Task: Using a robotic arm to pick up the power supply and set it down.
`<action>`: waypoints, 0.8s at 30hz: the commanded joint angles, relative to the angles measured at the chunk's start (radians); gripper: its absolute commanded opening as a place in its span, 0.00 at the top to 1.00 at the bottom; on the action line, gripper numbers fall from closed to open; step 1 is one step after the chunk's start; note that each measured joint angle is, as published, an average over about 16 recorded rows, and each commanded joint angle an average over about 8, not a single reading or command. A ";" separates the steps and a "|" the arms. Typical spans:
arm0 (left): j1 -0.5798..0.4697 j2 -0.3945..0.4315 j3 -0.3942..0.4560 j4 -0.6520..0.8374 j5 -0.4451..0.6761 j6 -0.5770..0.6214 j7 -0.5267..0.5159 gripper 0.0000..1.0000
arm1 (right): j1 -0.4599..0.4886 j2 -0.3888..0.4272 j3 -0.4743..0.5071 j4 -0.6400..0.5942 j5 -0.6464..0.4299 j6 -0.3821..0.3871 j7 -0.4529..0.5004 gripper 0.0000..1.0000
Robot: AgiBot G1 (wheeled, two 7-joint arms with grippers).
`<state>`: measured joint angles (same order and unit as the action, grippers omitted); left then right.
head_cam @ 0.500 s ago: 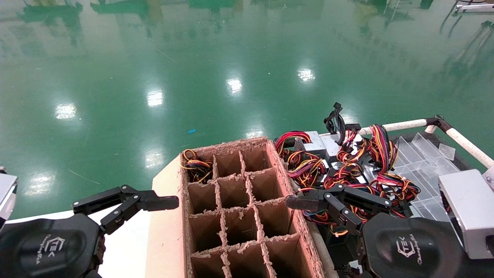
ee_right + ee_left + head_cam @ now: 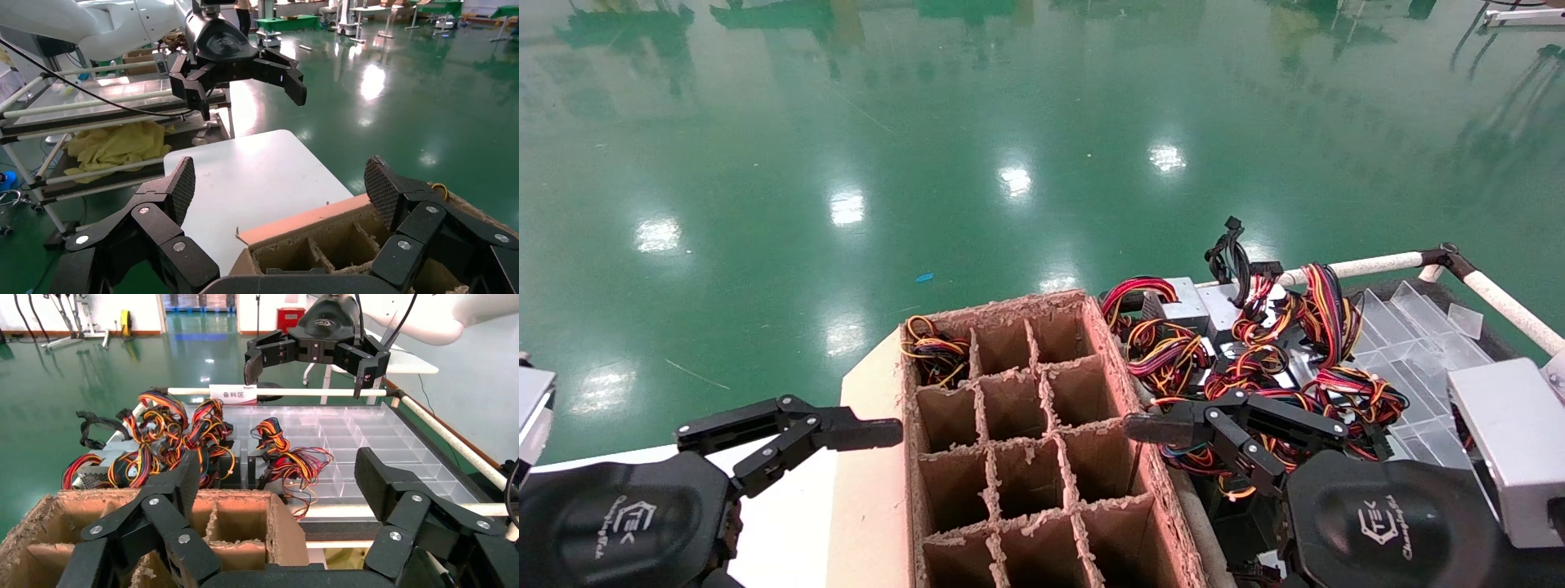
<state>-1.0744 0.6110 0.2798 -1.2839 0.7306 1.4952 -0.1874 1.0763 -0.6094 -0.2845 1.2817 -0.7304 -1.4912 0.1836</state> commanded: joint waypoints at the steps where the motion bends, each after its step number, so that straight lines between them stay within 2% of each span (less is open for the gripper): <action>1: 0.000 0.000 0.000 0.000 0.000 0.000 0.000 1.00 | 0.000 0.000 0.000 0.000 0.003 -0.002 0.001 0.00; 6: 0.000 0.000 0.000 0.000 0.000 0.000 0.000 1.00 | 0.008 -0.005 -0.005 -0.006 -0.034 0.029 -0.008 0.00; 13: -0.001 0.000 0.001 0.001 -0.001 0.000 0.001 1.00 | 0.078 -0.072 -0.054 -0.036 -0.222 0.171 -0.040 0.00; 18: -0.001 0.000 0.001 0.001 -0.001 0.000 0.001 1.00 | 0.167 -0.185 -0.123 -0.090 -0.393 0.273 -0.075 0.00; 24: -0.001 0.000 0.002 0.001 -0.001 0.000 0.001 1.00 | 0.268 -0.375 -0.209 -0.226 -0.574 0.390 -0.168 0.00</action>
<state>-1.0752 0.6107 0.2815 -1.2829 0.7295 1.4952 -0.1864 1.3371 -0.9871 -0.4895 1.0376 -1.2894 -1.1058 0.0032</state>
